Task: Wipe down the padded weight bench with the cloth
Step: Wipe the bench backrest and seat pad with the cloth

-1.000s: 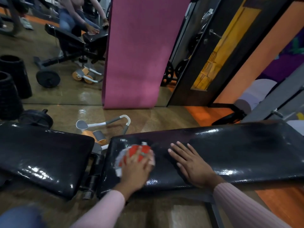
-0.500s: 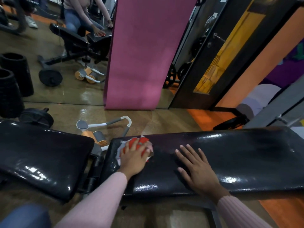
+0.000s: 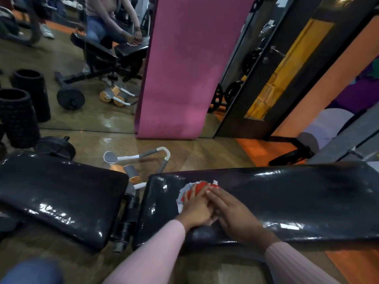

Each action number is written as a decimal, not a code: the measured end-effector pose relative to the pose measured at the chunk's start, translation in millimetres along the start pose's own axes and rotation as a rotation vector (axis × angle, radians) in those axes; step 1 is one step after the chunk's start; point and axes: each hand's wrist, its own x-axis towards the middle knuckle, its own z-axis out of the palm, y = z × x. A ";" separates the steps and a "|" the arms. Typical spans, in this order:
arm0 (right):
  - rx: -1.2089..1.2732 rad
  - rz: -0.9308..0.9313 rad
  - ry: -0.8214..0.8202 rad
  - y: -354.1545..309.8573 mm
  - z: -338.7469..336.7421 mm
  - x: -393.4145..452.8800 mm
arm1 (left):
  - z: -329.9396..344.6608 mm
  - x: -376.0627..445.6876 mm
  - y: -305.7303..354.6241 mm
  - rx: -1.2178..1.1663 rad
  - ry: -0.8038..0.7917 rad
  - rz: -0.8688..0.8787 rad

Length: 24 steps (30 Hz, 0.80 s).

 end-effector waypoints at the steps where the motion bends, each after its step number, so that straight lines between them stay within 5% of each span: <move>1: 0.049 0.013 -0.019 -13.8 4.4 11.1 | -4.1 1.4 -6.0 -0.088 0.010 -0.028; 11: 0.039 0.165 -0.313 -84.9 57.2 74.6 | -23.1 -30.3 -83.4 0.067 0.029 -0.033; 21: 0.128 0.166 -0.314 -126.1 70.6 82.7 | -14.8 -69.2 -134.2 0.106 0.116 -0.010; 24: 0.176 0.204 -0.290 -136.9 76.5 83.5 | -15.1 -91.8 -133.5 -0.109 0.132 -0.019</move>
